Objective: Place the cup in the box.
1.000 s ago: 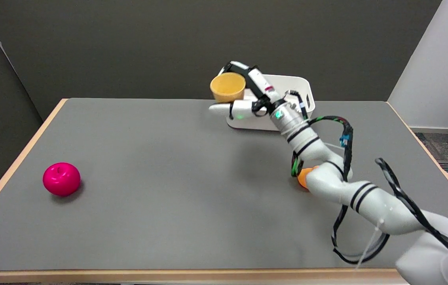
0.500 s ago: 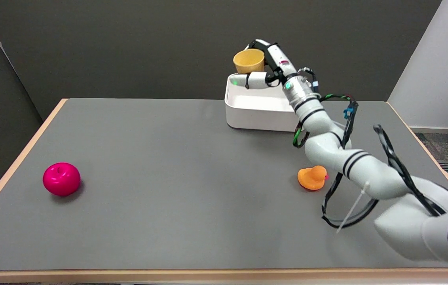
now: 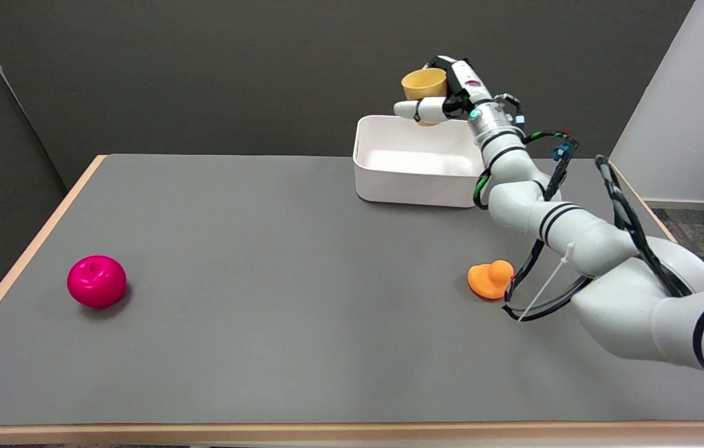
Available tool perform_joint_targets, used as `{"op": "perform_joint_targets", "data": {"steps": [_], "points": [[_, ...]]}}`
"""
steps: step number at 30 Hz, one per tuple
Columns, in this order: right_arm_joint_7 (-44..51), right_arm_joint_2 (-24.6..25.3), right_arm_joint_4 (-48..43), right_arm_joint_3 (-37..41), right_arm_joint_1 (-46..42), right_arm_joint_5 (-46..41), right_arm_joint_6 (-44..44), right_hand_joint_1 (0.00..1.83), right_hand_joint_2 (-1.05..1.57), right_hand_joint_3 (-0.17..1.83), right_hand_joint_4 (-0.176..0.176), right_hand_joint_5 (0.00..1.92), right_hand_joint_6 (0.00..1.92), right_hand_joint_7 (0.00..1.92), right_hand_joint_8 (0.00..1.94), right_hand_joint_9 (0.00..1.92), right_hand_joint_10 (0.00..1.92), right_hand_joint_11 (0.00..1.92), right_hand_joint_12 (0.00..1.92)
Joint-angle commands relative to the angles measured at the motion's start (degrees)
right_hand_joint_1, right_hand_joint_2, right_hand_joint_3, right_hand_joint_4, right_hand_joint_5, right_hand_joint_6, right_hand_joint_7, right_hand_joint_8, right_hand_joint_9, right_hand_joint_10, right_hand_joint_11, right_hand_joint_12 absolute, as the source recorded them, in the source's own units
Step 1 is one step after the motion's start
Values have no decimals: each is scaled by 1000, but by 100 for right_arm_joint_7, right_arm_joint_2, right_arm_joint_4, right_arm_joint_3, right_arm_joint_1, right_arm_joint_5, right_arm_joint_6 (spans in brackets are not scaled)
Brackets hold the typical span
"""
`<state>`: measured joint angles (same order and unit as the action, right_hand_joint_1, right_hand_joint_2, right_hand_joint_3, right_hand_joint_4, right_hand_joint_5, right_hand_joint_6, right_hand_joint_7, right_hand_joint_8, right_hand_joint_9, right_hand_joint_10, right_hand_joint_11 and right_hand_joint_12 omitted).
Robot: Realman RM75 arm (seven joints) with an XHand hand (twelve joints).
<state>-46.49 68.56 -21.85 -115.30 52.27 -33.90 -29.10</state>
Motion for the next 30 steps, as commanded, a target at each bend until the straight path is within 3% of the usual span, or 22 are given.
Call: {"op": "perform_joint_targets", "data": {"steps": [1, 8, 9, 11, 26, 27, 28, 29, 30], "points": [[586, -33, 1384, 574, 394, -236, 429, 1330, 1206, 121, -161, 507, 1590, 761, 1368, 741, 1563, 746, 1769], [586, -117, 1321, 510, 118, -686, 445, 1330, 1209, 118, -160, 503, 1589, 756, 1367, 740, 1565, 725, 1779], [294, 90, 875, 174, 190, -1242, 305, 1329, 1212, 114, -159, 501, 1588, 754, 1367, 739, 1566, 729, 1779], [586, -117, 1312, 499, 57, -686, 515, 1328, 1215, 110, -158, 501, 1587, 752, 1368, 738, 1566, 732, 1780], [567, -188, 857, 339, -264, -686, 738, 1327, 1217, 107, -156, 502, 1588, 750, 1370, 738, 1570, 731, 1780], [545, -218, 723, 339, -323, -686, 821, 1236, 1117, 286, -113, 448, 1381, 679, 1174, 656, 1417, 630, 1717], [538, -229, 666, 338, -351, -686, 848, 987, 842, 780, 6, 301, 813, 480, 635, 431, 997, 353, 1544], [538, -229, 643, 337, -356, -686, 844, 863, 738, 954, 46, 230, 575, 366, 439, 313, 812, 215, 1381], [538, -229, 623, 317, -356, -686, 825, 781, 701, 1003, 54, 185, 459, 277, 375, 229, 714, 124, 1201]]}}
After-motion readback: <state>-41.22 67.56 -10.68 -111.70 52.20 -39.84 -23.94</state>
